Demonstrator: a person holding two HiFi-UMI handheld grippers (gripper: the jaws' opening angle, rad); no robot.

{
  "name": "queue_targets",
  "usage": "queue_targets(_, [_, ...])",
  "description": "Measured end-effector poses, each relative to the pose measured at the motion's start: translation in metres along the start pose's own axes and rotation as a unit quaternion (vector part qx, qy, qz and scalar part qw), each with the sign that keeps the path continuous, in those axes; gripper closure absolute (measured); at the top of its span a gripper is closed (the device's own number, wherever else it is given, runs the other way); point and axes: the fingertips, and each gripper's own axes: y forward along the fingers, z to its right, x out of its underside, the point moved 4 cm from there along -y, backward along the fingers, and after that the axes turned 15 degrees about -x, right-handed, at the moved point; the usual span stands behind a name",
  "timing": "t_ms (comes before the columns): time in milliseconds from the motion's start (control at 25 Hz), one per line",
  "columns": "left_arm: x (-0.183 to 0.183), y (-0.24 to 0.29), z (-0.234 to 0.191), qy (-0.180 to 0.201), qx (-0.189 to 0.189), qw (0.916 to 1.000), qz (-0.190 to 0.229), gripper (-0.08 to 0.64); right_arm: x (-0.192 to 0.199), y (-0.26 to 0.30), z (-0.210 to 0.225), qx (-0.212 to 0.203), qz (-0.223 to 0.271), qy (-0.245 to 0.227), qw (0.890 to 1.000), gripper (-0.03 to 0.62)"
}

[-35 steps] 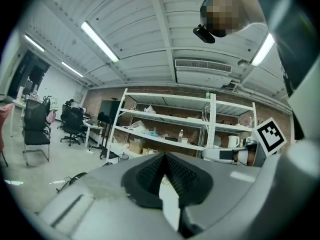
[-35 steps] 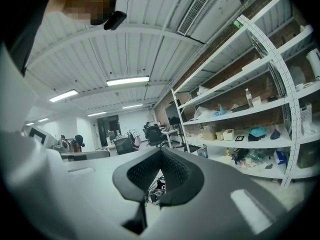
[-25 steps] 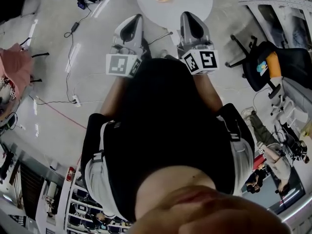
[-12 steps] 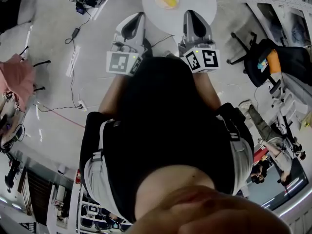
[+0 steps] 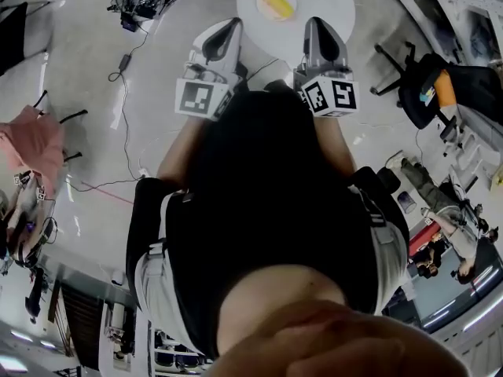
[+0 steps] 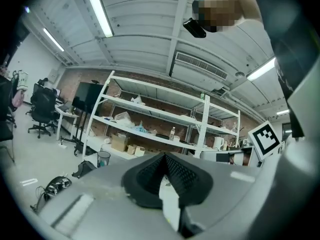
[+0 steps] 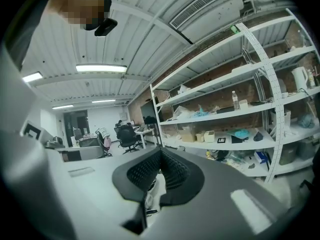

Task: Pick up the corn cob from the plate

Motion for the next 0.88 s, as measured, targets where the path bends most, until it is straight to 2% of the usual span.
queue_targets(280, [-0.003, 0.017, -0.019, -0.010, 0.033, 0.9994, -0.010, 0.558, -0.001, 0.010, 0.000, 0.044, 0.000, -0.004, 0.999, 0.586])
queue_targets(880, [-0.007, 0.033, -0.015, -0.013, 0.065, 0.9978, -0.005, 0.558, -0.007, 0.012, -0.001, 0.060, 0.007, -0.011, 0.998, 0.586])
